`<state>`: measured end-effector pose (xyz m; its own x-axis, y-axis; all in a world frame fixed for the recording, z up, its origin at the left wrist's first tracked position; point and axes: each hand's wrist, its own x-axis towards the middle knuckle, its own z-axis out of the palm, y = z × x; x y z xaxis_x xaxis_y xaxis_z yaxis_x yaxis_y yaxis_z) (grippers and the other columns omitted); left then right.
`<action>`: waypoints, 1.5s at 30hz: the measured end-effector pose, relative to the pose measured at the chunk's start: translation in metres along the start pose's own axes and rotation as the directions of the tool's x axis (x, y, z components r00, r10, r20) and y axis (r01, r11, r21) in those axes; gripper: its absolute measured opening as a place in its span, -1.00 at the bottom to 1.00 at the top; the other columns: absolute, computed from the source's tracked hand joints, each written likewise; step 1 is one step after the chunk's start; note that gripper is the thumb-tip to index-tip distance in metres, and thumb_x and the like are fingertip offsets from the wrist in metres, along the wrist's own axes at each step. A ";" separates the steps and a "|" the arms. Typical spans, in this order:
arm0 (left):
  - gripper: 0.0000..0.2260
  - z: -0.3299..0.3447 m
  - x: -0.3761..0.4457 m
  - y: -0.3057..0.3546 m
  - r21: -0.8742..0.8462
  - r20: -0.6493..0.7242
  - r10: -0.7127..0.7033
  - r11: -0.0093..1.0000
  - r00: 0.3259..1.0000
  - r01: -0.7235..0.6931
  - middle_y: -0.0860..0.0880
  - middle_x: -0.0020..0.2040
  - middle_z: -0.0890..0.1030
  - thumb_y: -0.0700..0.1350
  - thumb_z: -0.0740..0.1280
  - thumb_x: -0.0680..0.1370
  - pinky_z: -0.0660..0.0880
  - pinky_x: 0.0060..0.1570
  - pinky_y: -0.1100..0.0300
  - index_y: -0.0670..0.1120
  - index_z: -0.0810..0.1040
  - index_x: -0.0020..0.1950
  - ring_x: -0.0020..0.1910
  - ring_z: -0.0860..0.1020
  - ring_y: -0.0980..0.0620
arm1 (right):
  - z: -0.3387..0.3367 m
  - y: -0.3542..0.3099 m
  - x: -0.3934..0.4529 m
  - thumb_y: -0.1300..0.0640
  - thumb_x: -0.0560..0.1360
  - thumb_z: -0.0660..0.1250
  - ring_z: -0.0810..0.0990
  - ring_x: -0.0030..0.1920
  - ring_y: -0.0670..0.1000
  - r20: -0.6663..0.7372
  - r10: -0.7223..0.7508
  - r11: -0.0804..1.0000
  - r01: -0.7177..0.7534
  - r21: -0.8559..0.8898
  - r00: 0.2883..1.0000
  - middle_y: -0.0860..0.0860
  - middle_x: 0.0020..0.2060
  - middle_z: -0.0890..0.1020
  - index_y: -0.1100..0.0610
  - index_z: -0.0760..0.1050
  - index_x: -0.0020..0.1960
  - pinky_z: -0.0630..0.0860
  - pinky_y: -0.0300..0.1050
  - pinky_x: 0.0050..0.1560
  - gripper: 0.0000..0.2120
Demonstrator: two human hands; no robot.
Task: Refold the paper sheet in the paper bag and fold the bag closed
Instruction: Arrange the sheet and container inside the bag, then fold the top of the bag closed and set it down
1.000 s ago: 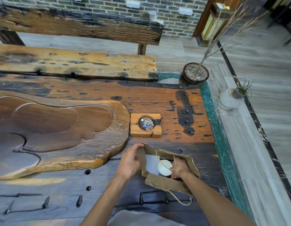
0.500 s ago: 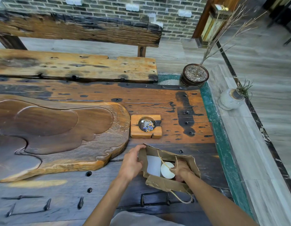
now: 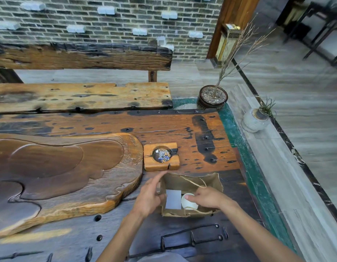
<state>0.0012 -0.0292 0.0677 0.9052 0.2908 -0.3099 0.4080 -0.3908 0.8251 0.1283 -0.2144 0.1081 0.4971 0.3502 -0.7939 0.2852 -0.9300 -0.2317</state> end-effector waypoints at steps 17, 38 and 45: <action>-0.65 -0.029 0.020 -0.003 -0.420 0.065 -0.385 0.827 0.921 0.375 -0.12 0.12 0.66 0.26 0.20 0.58 0.56 0.00 0.06 0.04 0.54 0.16 0.00 0.60 -0.02 | -0.078 0.084 -0.050 -0.31 0.38 0.31 0.69 0.05 0.08 -0.199 0.044 0.577 0.138 0.805 0.979 0.09 -0.01 0.73 0.18 0.57 0.16 0.60 0.10 0.17 -0.39; -0.56 0.024 0.042 -0.020 -0.497 0.393 -0.506 0.586 0.768 0.640 -0.07 -0.38 0.68 0.22 0.09 0.64 0.47 -0.49 0.26 -0.10 0.55 0.11 -0.43 0.57 0.04 | -0.011 0.089 0.048 -0.21 0.55 0.15 0.49 0.27 0.25 0.338 0.028 0.371 -0.324 0.870 0.941 0.34 0.30 0.49 0.07 0.25 0.26 0.37 0.45 0.08 -0.57; -0.91 0.030 0.034 -0.034 -0.599 0.369 -0.482 0.531 0.795 0.600 -0.19 -0.12 0.70 -0.21 0.30 0.60 0.65 -0.34 0.11 -0.17 0.56 0.08 -0.22 0.68 -0.04 | 0.000 0.082 0.048 0.21 0.51 0.30 0.67 -0.05 0.22 0.261 -0.003 0.294 -0.249 0.923 0.965 0.29 -0.06 0.67 0.27 0.53 0.02 0.66 0.15 -0.06 -0.85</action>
<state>0.0221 -0.0322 0.0149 0.5669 0.0971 -0.8181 0.6884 0.4897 0.5351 0.1750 -0.2741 0.0511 0.2647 0.3120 -0.9125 -0.7963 -0.4629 -0.3893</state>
